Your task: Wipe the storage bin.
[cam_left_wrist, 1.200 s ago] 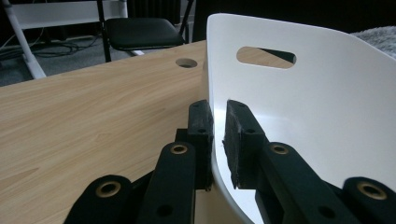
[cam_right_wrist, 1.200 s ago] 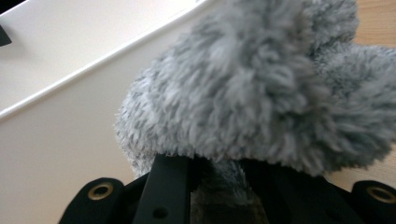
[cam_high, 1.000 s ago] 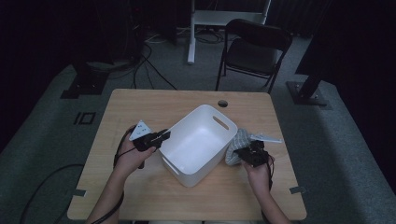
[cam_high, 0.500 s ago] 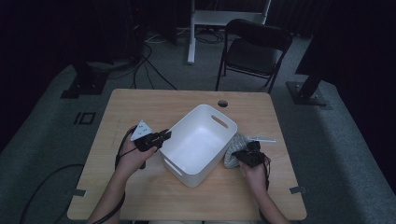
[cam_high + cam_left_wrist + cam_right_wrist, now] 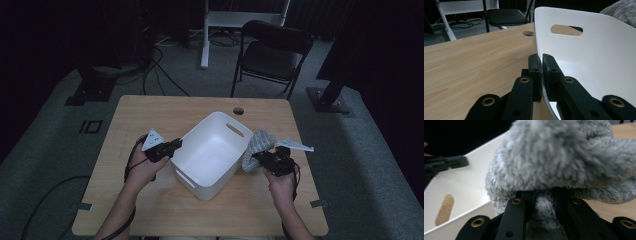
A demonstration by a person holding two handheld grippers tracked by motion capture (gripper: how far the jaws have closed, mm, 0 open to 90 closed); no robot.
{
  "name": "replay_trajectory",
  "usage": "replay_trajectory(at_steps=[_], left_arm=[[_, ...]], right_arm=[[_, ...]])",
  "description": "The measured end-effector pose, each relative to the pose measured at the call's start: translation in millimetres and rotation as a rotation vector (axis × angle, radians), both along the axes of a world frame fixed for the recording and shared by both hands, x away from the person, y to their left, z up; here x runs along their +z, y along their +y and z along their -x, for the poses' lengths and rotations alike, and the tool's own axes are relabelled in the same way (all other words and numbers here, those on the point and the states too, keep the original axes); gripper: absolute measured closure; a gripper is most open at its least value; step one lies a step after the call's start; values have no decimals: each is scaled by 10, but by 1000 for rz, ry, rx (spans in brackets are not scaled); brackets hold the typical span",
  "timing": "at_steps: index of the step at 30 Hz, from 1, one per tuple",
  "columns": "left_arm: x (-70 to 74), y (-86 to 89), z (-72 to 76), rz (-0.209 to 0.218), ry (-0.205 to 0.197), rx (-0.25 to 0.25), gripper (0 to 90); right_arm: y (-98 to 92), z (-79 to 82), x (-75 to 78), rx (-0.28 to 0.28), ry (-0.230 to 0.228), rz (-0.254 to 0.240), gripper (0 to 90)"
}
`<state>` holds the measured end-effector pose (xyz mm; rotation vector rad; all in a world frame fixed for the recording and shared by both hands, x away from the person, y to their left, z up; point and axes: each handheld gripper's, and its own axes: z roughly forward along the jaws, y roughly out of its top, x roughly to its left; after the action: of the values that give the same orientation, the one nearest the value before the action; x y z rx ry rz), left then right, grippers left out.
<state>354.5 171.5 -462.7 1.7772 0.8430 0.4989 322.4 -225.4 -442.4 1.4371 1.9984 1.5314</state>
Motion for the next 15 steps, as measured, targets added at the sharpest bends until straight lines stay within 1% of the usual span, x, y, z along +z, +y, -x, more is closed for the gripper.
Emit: replay_trajectory(at_steps=[1, 2, 4, 9, 13, 15], left_arm=[[-1, 2, -1, 1, 0, -3, 859], [-2, 4, -2, 4, 0, -6, 859], [-4, 6, -2, 7, 0, -6, 858], [-4, 6, -3, 3, -3, -11, 859], [-4, 7, -2, 3, -4, -13, 857], [-6, 8, -2, 0, -10, -17, 856]], right_arm=[[34, 0, -5, 6, -4, 21, 768], [61, -5, -27, 5, -3, 30, 768], [86, -12, -75, -2, -7, 32, 769], [86, -19, -111, -11, -2, 52, 770], [110, -50, -203, -15, 27, 66, 770], [124, -74, -264, -15, 47, 72, 770]])
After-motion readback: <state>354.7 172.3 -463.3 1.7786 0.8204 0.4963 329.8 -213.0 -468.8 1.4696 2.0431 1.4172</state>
